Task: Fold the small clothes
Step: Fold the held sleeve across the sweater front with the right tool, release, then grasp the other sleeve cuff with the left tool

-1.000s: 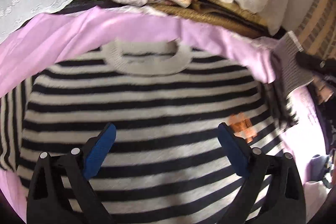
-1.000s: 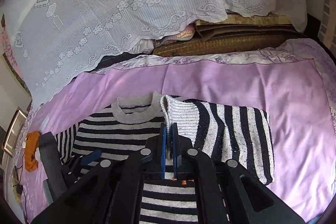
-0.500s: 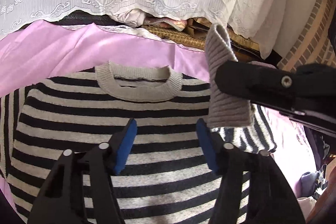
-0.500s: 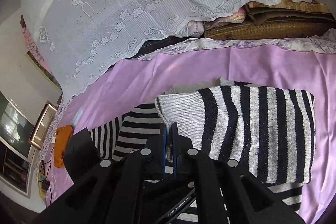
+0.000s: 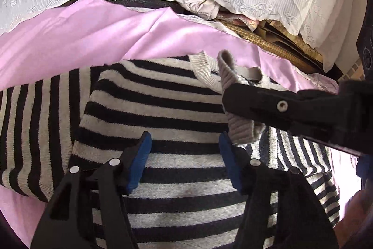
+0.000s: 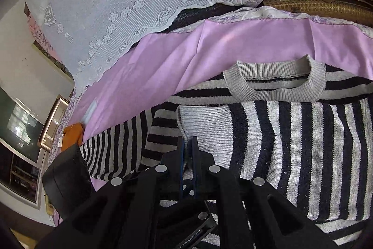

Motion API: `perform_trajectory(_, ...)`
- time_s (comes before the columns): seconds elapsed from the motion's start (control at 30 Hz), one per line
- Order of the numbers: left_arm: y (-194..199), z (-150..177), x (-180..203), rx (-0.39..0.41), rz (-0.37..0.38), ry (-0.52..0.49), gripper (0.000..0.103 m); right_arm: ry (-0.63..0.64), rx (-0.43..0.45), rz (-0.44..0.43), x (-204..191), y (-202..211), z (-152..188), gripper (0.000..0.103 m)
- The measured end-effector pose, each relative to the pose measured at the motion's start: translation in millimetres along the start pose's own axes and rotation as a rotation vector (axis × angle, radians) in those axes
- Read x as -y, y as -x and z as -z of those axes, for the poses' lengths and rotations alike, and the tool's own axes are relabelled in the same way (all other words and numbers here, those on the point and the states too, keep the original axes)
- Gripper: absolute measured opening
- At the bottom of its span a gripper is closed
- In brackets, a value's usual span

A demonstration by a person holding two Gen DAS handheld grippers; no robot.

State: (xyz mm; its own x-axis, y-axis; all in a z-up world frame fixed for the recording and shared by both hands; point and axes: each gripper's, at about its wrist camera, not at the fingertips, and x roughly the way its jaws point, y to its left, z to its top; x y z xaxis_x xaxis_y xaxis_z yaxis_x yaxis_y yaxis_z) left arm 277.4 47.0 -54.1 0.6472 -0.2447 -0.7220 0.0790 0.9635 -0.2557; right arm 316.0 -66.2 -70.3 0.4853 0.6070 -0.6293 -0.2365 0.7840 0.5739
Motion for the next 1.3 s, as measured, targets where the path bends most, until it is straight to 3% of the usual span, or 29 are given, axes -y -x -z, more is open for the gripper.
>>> perform_trajectory(0.07, -5.5, 2.8, -7.7, -0.014, 0.008, 0.024, 0.063, 0.000, -0.021, -0.008, 3.0, -10.1, 4.1, 0.015)
perform_trajectory(0.1, -6.4, 2.5, -10.0, -0.014, 0.017, 0.033, 0.063, -0.009, -0.017, -0.014, 6.2, -10.5, 6.6, 0.022)
perform_trajectory(0.17, -2.6, 2.4, -10.8, 0.001, 0.021, 0.035, 0.064, -0.022, 0.021, -0.041, 12.5, 0.8, 9.1, 0.029)
perform_trajectory(0.27, 13.8, 5.3, -14.1, 0.039, 0.032, 0.043, 0.065, -0.009, 0.129, -0.050, 26.7, 42.1, 10.2, 0.029)
perform_trajectory(0.4, 51.0, -2.8, -15.2, 0.134, 0.070, 0.067, 0.066, 0.031, 0.258, 0.079, 63.2, 95.3, 12.9, 0.029)
perform_trajectory(0.47, 60.3, -10.6, -1.0, 0.146, 0.105, 0.039, 0.075, -0.011, 0.271, 0.085, 92.0, 105.4, 12.6, 0.029)
perform_trajectory(0.53, 56.5, -17.0, 24.6, 0.112, 0.140, -0.037, 0.077, -0.084, 0.262, 0.067, 122.8, 105.8, 13.5, 0.029)
perform_trajectory(0.67, 19.9, -18.8, 65.0, 0.062, 0.024, -0.146, 0.081, -0.199, 0.252, 0.044, 170.6, 96.5, 16.1, 0.029)
perform_trajectory(0.8, -37.4, -11.9, 53.7, -0.098, -0.099, -0.105, 0.084, -0.325, 0.266, 0.079, 220.2, 91.4, 23.4, 0.026)
perform_trajectory(0.83, -40.6, -10.5, 48.7, -0.098, -0.082, -0.096, 0.086, -0.365, 0.275, 0.062, 234.4, 89.3, 25.7, 0.023)
perform_trajectory(0.9, -38.4, -10.8, 47.8, -0.092, -0.078, -0.107, 0.088, -0.456, 0.280, 0.019, 263.0, 83.6, 33.1, 0.000)
perform_trajectory(0.97, -38.7, -7.9, 52.4, -0.085, -0.108, -0.134, 0.090, -0.559, 0.297, -0.104, 282.8, 82.3, 42.4, 0.000)
perform_trajectory(1.03, -27.7, -5.5, 55.0, -0.050, -0.130, -0.137, 0.089, -0.589, 0.332, -0.114, 282.5, 93.9, 49.4, 0.000)
perform_trajectory(1.07, -18.1, -3.2, 55.8, -0.027, -0.115, -0.134, 0.088, -0.581, 0.359, -0.092, 276.3, 104.1, 53.2, 0.006)
perform_trajectory(1.2, 18.5, 5.7, 66.2, 0.045, 0.015, -0.153, 0.090, -0.451, 0.415, -0.031, 235.9, 141.0, 62.7, 0.009)
perform_trajectory(1.23, 22.3, 6.9, 69.6, 0.058, 0.022, -0.169, 0.091, -0.426, 0.409, -0.029, 225.3, 144.1, 66.7, 0.012)
perform_trajectory(1.3, 21.5, 9.0, 73.2, 0.068, 0.007, -0.187, 0.092, -0.391, 0.382, -0.022, 207.8, 142.6, 76.3, 0.027)
